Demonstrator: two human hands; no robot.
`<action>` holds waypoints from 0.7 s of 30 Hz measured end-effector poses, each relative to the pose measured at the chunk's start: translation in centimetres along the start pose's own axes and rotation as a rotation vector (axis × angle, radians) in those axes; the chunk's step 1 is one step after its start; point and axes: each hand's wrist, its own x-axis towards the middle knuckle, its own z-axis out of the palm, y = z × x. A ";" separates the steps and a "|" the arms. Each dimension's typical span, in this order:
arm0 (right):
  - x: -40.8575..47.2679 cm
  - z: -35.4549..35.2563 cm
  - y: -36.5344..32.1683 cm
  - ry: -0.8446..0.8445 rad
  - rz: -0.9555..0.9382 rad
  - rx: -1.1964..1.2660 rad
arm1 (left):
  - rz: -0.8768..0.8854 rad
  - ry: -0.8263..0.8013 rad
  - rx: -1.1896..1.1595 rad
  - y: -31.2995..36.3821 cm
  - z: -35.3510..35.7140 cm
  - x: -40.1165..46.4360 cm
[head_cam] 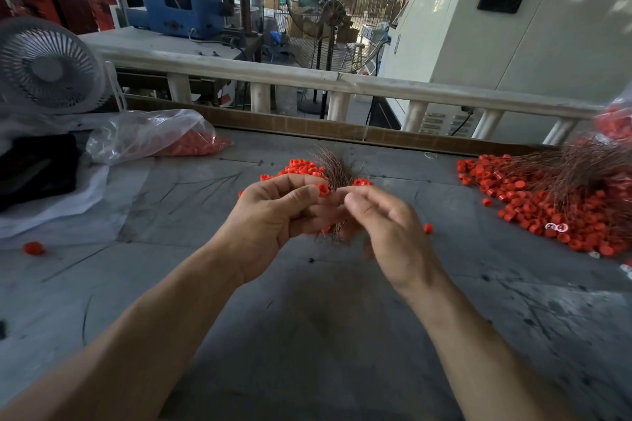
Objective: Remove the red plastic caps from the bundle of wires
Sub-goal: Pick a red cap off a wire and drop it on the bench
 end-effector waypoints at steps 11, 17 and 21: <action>1.4 -2.5 2.9 0.327 0.170 -0.690 | -0.016 0.048 0.020 0.3 0.2 -0.3; 1.8 -1.8 2.9 0.275 0.138 -0.800 | -0.017 0.056 0.032 0.2 0.3 -0.3; 2.2 -1.3 3.2 0.245 0.070 -0.809 | -0.022 0.059 0.042 0.2 0.3 -0.3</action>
